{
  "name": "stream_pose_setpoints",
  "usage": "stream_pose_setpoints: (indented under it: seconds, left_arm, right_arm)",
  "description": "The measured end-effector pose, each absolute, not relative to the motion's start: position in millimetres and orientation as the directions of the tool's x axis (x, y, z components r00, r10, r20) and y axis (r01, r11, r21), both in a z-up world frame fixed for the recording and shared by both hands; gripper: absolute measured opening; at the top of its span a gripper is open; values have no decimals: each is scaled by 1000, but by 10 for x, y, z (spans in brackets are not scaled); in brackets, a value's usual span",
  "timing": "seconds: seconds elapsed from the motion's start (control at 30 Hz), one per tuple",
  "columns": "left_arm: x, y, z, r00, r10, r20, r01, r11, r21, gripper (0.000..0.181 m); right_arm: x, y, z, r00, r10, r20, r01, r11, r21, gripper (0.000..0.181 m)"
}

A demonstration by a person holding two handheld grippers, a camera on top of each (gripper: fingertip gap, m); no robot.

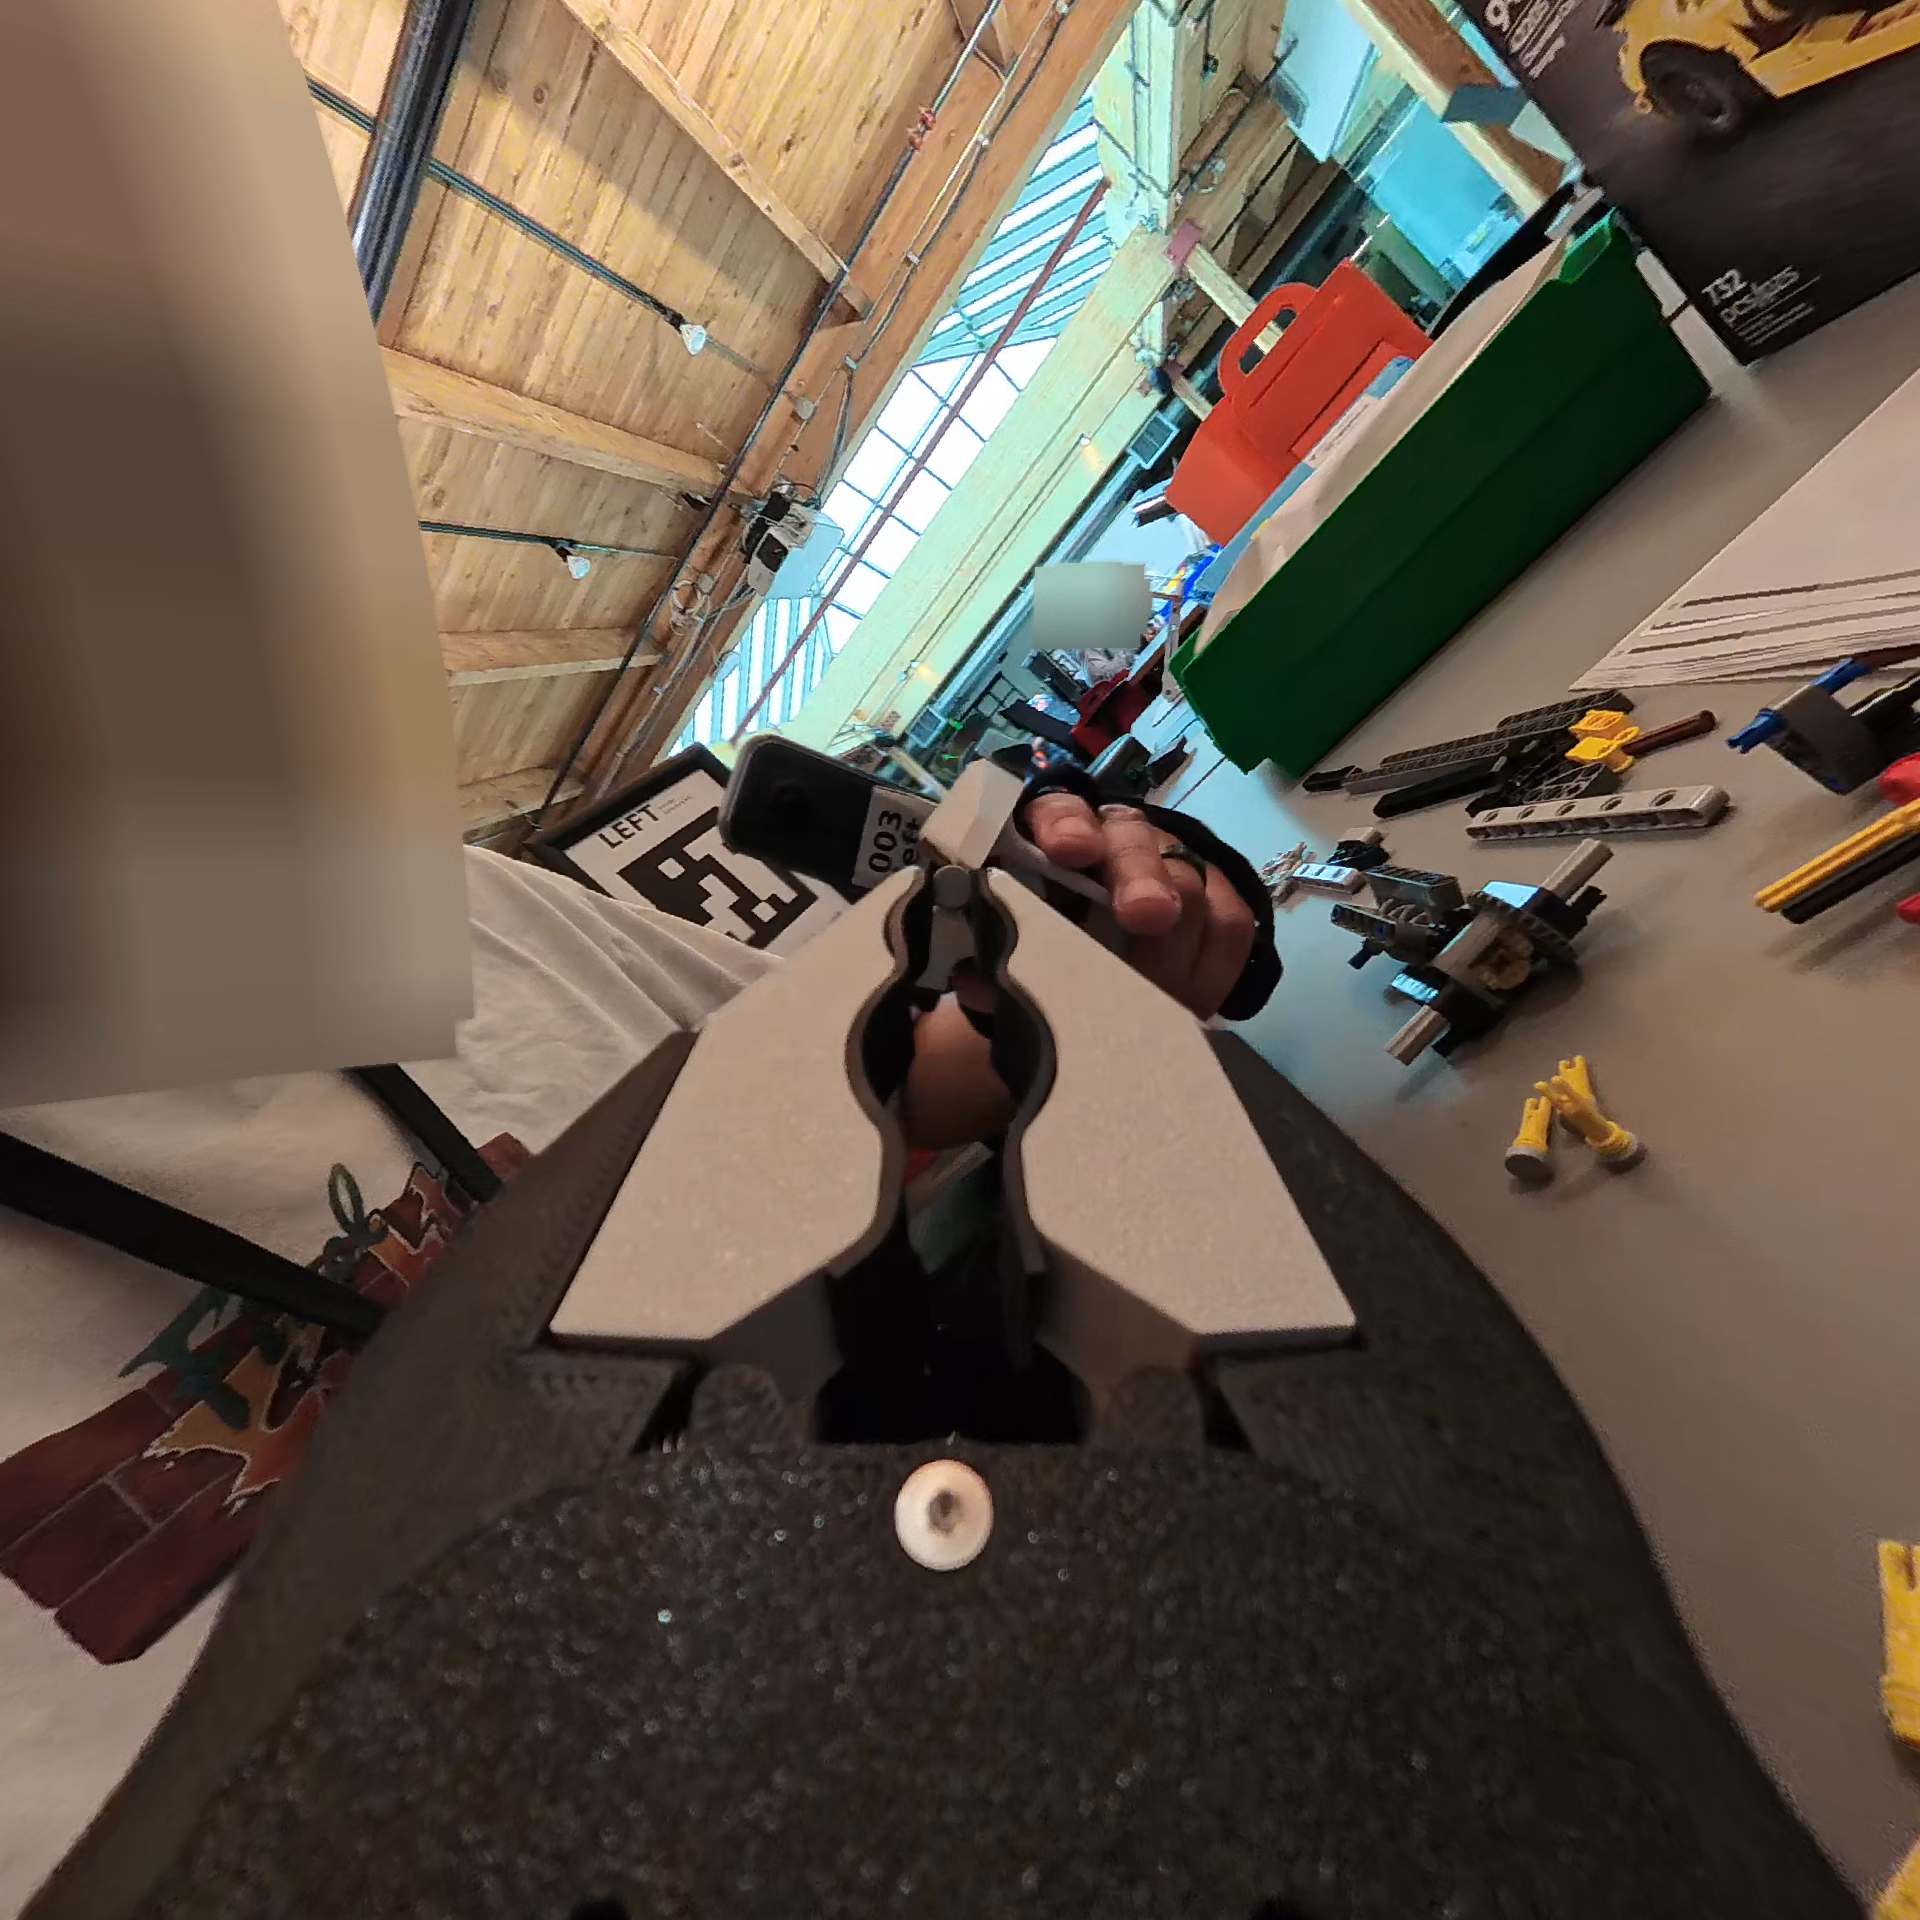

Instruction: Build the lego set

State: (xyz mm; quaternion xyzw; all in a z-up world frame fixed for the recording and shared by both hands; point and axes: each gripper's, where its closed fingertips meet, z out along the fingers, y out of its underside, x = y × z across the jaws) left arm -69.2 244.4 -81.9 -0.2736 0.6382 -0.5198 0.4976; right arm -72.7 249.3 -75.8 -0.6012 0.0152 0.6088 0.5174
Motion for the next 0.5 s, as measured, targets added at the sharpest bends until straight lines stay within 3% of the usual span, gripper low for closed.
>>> stream_pose_setpoints:
  seconds: [0.23, 0.37, 0.5]
  left_arm:
    - [-707, 2444, -717, -269, -853, -448, 230, 395, -890, 4]
    - [-690, 2494, -680, -158, -827, -539, 229, 501, -835, 4]
    - [-697, 2506, -652, -116, -817, -564, 230, 531, -816, 4]
  right_arm:
    - [-751, 2486, -648, 17, 613, -790, -711, -548, -440, 6]
    - [-737, 2531, -609, -6, 623, -782, -736, -532, -418, 6]
    - [-751, 2539, -584, 49, 648, -760, -739, -489, -464, 6]
